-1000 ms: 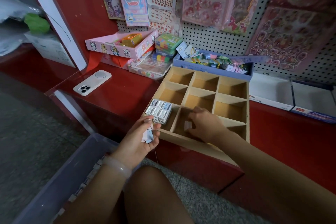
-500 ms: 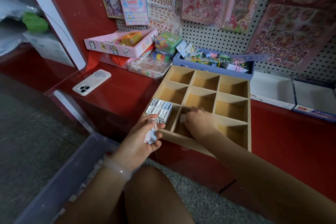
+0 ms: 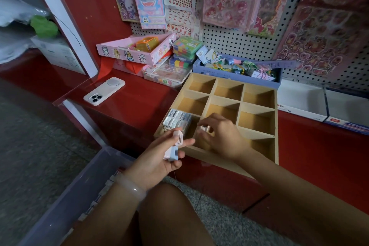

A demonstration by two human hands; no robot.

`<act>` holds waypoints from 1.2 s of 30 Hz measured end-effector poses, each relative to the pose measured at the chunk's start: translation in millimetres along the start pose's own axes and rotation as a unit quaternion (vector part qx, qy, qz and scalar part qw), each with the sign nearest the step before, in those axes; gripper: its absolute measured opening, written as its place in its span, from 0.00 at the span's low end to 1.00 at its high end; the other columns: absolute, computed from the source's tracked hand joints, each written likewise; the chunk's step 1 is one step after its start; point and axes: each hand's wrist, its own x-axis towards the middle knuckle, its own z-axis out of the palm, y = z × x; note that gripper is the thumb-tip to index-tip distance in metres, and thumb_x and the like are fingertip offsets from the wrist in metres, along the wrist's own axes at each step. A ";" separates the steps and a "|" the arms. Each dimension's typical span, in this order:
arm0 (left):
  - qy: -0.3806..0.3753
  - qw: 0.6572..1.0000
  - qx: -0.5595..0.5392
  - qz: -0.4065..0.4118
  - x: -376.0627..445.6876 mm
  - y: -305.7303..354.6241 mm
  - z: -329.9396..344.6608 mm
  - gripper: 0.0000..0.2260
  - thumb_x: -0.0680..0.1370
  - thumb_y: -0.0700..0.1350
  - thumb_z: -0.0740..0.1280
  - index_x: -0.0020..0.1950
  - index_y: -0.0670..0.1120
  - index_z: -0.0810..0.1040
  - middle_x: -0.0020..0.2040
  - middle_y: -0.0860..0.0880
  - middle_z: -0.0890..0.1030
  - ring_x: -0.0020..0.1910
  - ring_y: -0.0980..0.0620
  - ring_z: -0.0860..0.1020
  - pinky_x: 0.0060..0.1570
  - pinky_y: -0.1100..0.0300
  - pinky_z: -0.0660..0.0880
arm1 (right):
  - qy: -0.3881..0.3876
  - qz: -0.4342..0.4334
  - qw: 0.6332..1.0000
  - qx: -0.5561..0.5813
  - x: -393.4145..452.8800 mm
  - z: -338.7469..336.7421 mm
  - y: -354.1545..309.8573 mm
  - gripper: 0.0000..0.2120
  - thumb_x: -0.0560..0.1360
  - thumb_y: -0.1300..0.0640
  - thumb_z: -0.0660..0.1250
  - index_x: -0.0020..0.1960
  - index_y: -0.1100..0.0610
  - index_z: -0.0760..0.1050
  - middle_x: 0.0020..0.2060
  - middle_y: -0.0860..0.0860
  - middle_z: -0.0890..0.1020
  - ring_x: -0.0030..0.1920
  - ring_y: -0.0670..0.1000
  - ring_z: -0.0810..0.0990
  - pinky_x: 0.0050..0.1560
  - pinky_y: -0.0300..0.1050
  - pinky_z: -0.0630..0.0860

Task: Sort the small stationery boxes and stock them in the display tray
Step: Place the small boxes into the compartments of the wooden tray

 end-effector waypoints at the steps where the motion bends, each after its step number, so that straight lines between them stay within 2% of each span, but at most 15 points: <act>1: -0.006 1.000 -0.004 -0.003 0.0 -0.1 3.0 0.11 0.74 0.45 0.64 0.56 0.47 0.76 0.51 0.42 0.82 0.27 0.56 0.73 0.22 0.67 0.68 | -0.003 -0.032 0.999 0.037 -1.6 0.2 -1.9 0.13 0.75 0.52 0.67 0.58 0.56 0.78 0.50 0.52 0.79 0.48 0.50 0.79 0.48 0.43 0.75; 5: -0.022 1.000 0.006 -0.005 -1.7 -2.9 13.2 0.12 0.71 0.45 0.65 0.53 0.48 0.78 0.38 0.49 0.77 0.27 0.56 0.73 0.22 0.67 0.67 | -0.011 -0.102 0.989 0.102 -8.4 1.4 -8.1 0.18 0.70 0.52 0.72 0.58 0.57 0.79 0.49 0.50 0.80 0.49 0.41 0.75 0.51 0.27 0.67; 8: -0.023 0.999 0.040 -0.002 0.0 -7.6 14.5 0.12 0.76 0.40 0.64 0.58 0.47 0.77 0.39 0.49 0.76 0.29 0.56 0.72 0.23 0.67 0.66 | -0.035 -0.116 0.987 0.104 -13.6 0.1 -8.4 0.20 0.70 0.52 0.73 0.60 0.56 0.77 0.50 0.50 0.80 0.49 0.44 0.77 0.49 0.28 0.69; 11: 0.019 0.997 0.077 0.007 2.6 -11.3 17.3 0.14 0.76 0.38 0.66 0.61 0.47 0.76 0.41 0.47 0.75 0.29 0.56 0.71 0.23 0.67 0.66 | -0.033 -0.122 0.986 0.111 -18.5 1.0 -10.1 0.19 0.70 0.54 0.72 0.59 0.57 0.77 0.49 0.50 0.80 0.47 0.42 0.75 0.47 0.26 0.68; 13: 0.041 0.995 0.087 0.028 4.1 -11.9 20.4 0.15 0.76 0.36 0.67 0.60 0.49 0.76 0.41 0.48 0.77 0.29 0.57 0.71 0.24 0.67 0.66 | -0.012 -0.099 0.989 0.106 -20.8 3.4 -9.6 0.17 0.70 0.55 0.73 0.57 0.57 0.78 0.47 0.49 0.80 0.46 0.43 0.76 0.46 0.28 0.67; 16: 0.058 0.993 0.095 0.049 6.0 -10.9 24.5 0.14 0.76 0.37 0.67 0.59 0.48 0.76 0.42 0.48 0.78 0.28 0.57 0.71 0.23 0.67 0.66 | 0.008 -0.038 0.989 0.143 -23.2 4.6 -9.4 0.15 0.71 0.53 0.72 0.55 0.55 0.74 0.45 0.46 0.79 0.36 0.42 0.77 0.37 0.34 0.73; 18: 0.072 0.993 0.078 0.054 7.6 -10.5 25.8 0.08 0.77 0.39 0.66 0.55 0.46 0.78 0.41 0.47 0.78 0.27 0.57 0.71 0.23 0.66 0.67 | 0.002 -0.027 0.986 0.163 -24.1 5.3 -8.7 0.17 0.72 0.52 0.72 0.56 0.54 0.71 0.48 0.48 0.80 0.33 0.47 0.80 0.32 0.41 0.77; 21: 0.095 0.991 0.076 0.063 10.8 -12.2 25.8 0.05 0.77 0.38 0.66 0.50 0.47 0.79 0.37 0.49 0.78 0.26 0.56 0.70 0.22 0.66 0.67 | -0.010 -0.015 0.987 0.162 -24.3 4.8 -8.1 0.21 0.72 0.52 0.71 0.60 0.55 0.68 0.53 0.49 0.80 0.33 0.51 0.81 0.31 0.48 0.78; 24: 0.101 0.987 0.103 0.070 12.0 -13.5 25.9 0.08 0.77 0.37 0.66 0.50 0.49 0.78 0.34 0.49 0.76 0.27 0.56 0.70 0.22 0.66 0.67 | -0.011 0.006 0.983 0.183 -24.6 4.4 -5.8 0.20 0.71 0.50 0.71 0.59 0.54 0.69 0.52 0.48 0.80 0.34 0.49 0.81 0.31 0.46 0.78; 26: 0.097 0.985 0.119 0.074 12.2 -13.9 27.0 0.08 0.77 0.37 0.66 0.51 0.49 0.77 0.34 0.49 0.75 0.27 0.56 0.70 0.23 0.66 0.67 | 0.003 0.011 0.982 0.190 -25.5 4.4 -4.4 0.17 0.70 0.49 0.72 0.55 0.53 0.73 0.47 0.47 0.81 0.34 0.44 0.81 0.33 0.40 0.78; 29: 0.091 0.983 0.140 0.075 13.2 -14.8 27.2 0.08 0.77 0.38 0.67 0.53 0.49 0.77 0.37 0.48 0.76 0.27 0.57 0.71 0.24 0.66 0.68 | 0.048 -0.015 0.990 0.134 -25.7 3.7 0.8 0.14 0.69 0.53 0.75 0.52 0.56 0.77 0.43 0.44 0.77 0.36 0.37 0.75 0.38 0.28 0.71; 30: 0.090 0.983 0.142 0.074 13.4 -15.0 26.9 0.08 0.77 0.39 0.67 0.54 0.48 0.77 0.39 0.47 0.78 0.26 0.57 0.71 0.25 0.66 0.69 | 0.064 -0.008 0.993 0.099 -24.9 2.8 4.8 0.14 0.68 0.55 0.75 0.52 0.57 0.78 0.43 0.45 0.76 0.38 0.39 0.74 0.40 0.29 0.69; 32: 0.089 0.985 0.127 0.069 14.7 -14.8 25.6 0.06 0.77 0.39 0.67 0.53 0.47 0.77 0.47 0.45 0.82 0.26 0.57 0.72 0.26 0.65 0.70 | 0.078 0.043 0.996 0.004 -21.9 -0.8 13.2 0.15 0.70 0.53 0.73 0.54 0.57 0.79 0.46 0.50 0.76 0.45 0.48 0.75 0.43 0.38 0.71; 34: 0.097 0.989 0.094 0.063 16.0 -13.5 23.3 0.04 0.77 0.39 0.66 0.51 0.45 0.77 0.48 0.43 0.82 0.26 0.57 0.72 0.25 0.65 0.70 | 0.042 0.105 0.989 -0.093 -18.5 -4.4 18.5 0.15 0.73 0.48 0.69 0.56 0.55 0.78 0.50 0.52 0.76 0.51 0.51 0.73 0.44 0.42 0.71; 36: 0.096 0.991 0.067 0.058 16.7 -13.1 21.2 0.04 0.77 0.38 0.66 0.49 0.45 0.78 0.45 0.44 0.82 0.26 0.57 0.72 0.25 0.65 0.70 | -0.012 0.119 0.980 -0.159 -14.6 -4.6 18.7 0.15 0.74 0.45 0.65 0.56 0.54 0.78 0.52 0.51 0.75 0.54 0.51 0.71 0.48 0.43 0.70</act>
